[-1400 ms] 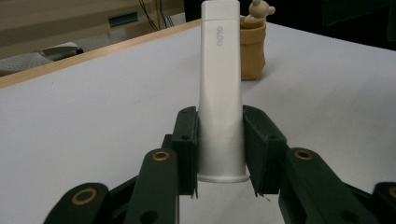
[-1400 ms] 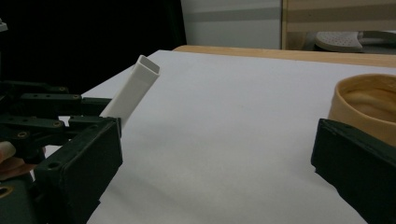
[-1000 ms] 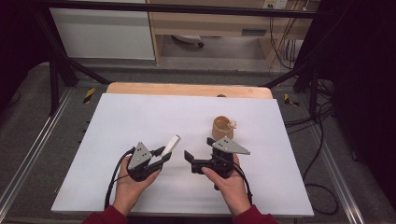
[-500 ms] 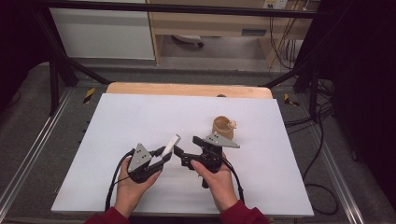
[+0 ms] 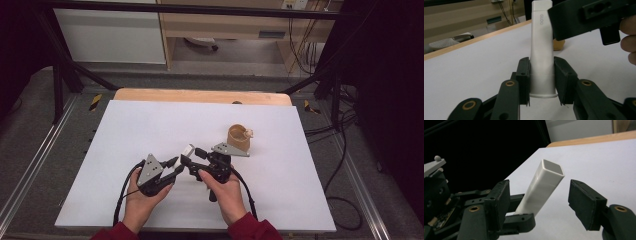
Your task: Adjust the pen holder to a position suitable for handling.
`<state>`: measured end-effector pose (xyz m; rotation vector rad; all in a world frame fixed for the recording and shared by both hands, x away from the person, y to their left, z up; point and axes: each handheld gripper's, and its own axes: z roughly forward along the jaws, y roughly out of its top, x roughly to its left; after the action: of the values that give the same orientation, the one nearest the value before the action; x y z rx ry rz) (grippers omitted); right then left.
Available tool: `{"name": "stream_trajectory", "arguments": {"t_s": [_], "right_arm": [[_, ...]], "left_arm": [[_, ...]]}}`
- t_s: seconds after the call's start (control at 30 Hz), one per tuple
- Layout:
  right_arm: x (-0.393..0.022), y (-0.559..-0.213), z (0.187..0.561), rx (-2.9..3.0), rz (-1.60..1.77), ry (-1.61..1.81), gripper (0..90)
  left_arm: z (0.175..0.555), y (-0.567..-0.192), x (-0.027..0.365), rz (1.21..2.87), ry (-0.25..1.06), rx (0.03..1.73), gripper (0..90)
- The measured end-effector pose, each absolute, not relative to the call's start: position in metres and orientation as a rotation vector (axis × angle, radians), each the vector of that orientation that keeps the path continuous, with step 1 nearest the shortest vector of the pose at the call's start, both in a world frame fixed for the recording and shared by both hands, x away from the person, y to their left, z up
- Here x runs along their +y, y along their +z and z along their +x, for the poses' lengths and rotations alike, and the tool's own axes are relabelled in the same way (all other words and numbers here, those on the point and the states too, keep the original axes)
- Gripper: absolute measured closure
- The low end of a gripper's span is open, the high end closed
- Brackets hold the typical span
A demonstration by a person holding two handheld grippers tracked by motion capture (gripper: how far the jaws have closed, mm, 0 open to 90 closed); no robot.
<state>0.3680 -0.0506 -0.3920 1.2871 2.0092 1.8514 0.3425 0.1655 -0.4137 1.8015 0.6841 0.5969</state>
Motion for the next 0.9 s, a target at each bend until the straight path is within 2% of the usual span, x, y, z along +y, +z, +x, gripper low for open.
{"name": "stream_trajectory", "arguments": {"t_s": [0.17,0.5,0.9], "right_arm": [[-0.0485,-0.3929,0.3756,2.006,1.338,1.904,46.3],[-0.0446,-0.3959,0.3784,2.017,1.349,1.929,62.7],[-0.0434,-0.3957,0.3766,1.990,1.359,1.969,68.7]], "left_arm": [[0.3424,-0.4134,0.1656,1.800,0.594,0.682,67.5],[0.3423,-0.4129,0.1660,1.795,0.604,0.681,67.5],[0.3427,-0.4142,0.1660,1.798,0.612,0.680,67.5]]}}
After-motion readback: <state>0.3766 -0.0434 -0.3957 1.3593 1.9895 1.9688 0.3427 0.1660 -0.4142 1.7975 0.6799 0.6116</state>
